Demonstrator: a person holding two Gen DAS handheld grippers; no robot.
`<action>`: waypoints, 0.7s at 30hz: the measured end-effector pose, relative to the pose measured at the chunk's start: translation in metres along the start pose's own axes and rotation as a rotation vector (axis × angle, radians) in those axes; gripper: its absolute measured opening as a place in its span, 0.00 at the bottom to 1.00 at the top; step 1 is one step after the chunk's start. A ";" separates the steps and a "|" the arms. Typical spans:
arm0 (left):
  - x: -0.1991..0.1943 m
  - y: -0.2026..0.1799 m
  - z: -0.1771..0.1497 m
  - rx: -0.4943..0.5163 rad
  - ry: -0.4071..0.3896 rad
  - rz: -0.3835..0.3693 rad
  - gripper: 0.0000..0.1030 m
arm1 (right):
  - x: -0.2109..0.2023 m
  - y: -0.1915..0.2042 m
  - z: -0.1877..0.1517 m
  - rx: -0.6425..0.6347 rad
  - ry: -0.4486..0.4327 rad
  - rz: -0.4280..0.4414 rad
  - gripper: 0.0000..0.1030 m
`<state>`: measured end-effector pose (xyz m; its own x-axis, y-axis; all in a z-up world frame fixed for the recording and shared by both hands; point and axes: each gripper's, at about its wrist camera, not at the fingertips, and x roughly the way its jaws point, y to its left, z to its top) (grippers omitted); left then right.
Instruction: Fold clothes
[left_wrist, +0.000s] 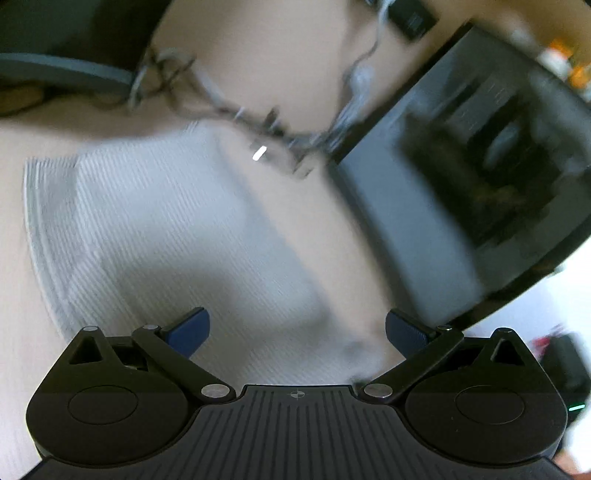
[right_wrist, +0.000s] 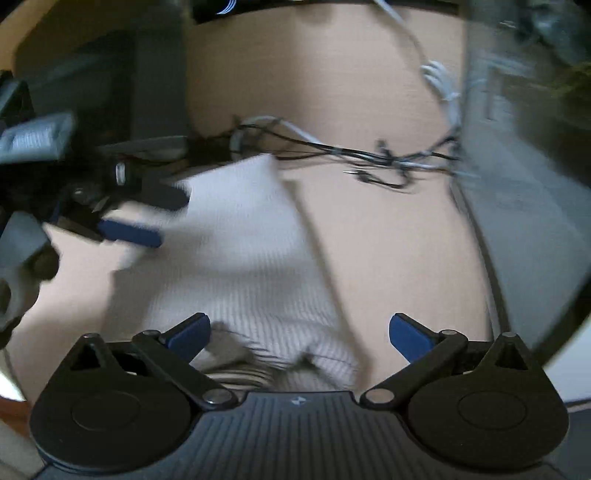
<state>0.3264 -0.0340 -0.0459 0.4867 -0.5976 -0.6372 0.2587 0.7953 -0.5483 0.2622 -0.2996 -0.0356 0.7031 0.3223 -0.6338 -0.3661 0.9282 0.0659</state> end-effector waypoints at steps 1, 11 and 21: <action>0.005 0.001 -0.002 0.010 0.013 0.021 1.00 | 0.000 -0.002 0.000 0.019 -0.008 0.000 1.00; -0.003 0.012 -0.011 0.048 0.003 0.029 1.00 | 0.026 0.020 -0.001 -0.094 0.021 -0.009 1.00; -0.023 0.035 -0.018 0.027 -0.027 0.080 1.00 | 0.030 0.040 -0.012 0.009 0.093 0.066 1.00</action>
<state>0.3090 0.0060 -0.0605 0.5285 -0.5294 -0.6636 0.2400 0.8430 -0.4814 0.2614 -0.2548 -0.0615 0.6184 0.3643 -0.6963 -0.4037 0.9075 0.1162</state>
